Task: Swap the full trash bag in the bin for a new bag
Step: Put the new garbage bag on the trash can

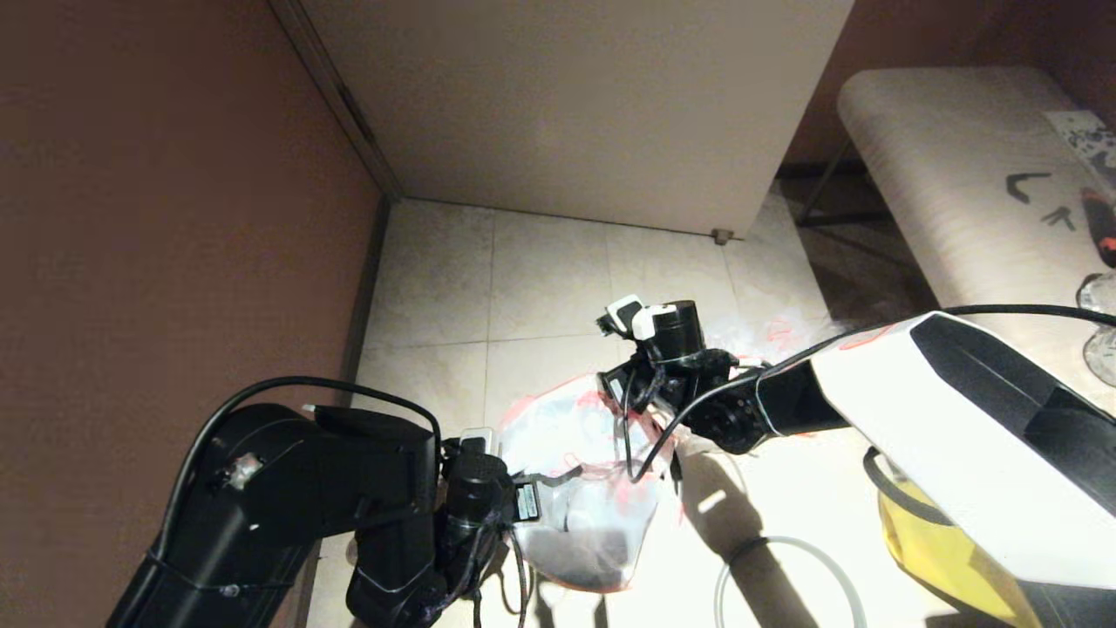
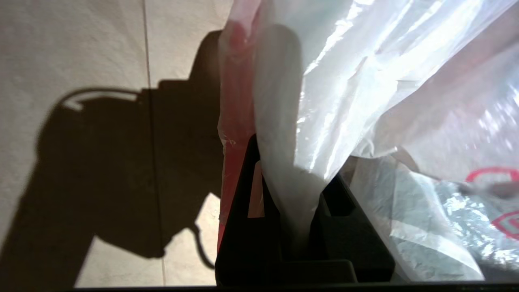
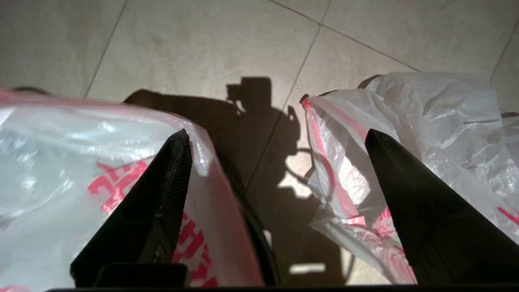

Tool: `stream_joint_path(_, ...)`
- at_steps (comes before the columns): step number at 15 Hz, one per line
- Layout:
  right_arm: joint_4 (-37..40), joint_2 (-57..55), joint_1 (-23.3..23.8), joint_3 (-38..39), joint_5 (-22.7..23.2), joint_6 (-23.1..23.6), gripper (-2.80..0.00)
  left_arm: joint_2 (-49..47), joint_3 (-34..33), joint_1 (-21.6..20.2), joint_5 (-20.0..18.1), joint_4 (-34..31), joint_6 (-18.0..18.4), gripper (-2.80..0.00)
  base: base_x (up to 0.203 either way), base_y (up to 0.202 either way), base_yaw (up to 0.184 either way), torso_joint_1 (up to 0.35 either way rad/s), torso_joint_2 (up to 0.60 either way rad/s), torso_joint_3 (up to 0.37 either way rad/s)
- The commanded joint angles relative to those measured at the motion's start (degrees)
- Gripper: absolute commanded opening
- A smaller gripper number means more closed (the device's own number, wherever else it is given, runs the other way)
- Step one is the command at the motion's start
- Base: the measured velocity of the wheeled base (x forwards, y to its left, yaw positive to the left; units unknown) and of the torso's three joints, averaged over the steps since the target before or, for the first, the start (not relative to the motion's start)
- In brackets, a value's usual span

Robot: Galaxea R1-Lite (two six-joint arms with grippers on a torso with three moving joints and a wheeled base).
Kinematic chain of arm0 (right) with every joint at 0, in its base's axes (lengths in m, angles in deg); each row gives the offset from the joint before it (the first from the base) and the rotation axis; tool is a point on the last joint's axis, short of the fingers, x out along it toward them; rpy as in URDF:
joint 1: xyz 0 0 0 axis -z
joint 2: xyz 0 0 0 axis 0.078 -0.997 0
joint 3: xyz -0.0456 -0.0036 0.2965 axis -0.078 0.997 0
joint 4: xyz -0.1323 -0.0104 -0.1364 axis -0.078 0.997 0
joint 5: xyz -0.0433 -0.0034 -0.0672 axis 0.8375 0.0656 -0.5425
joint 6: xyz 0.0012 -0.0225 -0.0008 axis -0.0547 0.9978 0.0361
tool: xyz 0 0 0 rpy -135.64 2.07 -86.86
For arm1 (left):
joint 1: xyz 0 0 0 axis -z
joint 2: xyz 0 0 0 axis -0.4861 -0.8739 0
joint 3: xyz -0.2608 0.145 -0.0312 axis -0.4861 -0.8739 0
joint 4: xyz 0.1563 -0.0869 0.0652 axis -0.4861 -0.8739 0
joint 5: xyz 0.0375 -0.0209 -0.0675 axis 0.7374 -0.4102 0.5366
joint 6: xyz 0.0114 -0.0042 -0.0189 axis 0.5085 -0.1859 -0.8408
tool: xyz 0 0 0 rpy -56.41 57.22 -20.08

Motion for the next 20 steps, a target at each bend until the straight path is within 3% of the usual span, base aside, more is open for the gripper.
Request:
stream_joint_path(1, 0.57, -4.64, 0.66, -4.43, 0.03, 0.21, 0.00, 0.35, -0.76, 0.13, -0.26, 0.71, -0.09, -2.80, 0.000, 0.000, 0.000, 0.000, 0.00, 0.000)
stream_joint_path(7, 4.48, -11.48, 2.12, -12.15, 0.32, 0.40, 0.00, 0.35, -0.94, 0.21, -0.70, 0.80, 0.47, -2.80, 0.000, 0.000, 0.000, 0.000, 0.00, 0.000)
stream_joint_path(13, 6.92, -10.36, 2.34, -12.02, 1.30, 0.03, 0.00, 0.21, -0.85, 0.21, -0.62, 0.72, 1.04, -2.80, 0.000, 0.000, 0.000, 0.000, 0.00, 0.000)
stream_joint_path(16, 15.34, -5.71, 2.65, -12.02, 6.04, -8.40, 0.00, 0.12, -0.67, 0.21, -0.62, 0.63, 1.14, -2.80, 0.000, 0.000, 0.000, 0.000, 0.00, 0.000)
stream_joint_path(20, 24.77, -3.02, 6.88, -13.74, 14.35, -16.68, 0.00, -0.16, -0.67, 0.21, -0.61, 0.62, 1.80, -2.80, 0.000, 0.000, 0.000, 0.000, 0.00, 0.000)
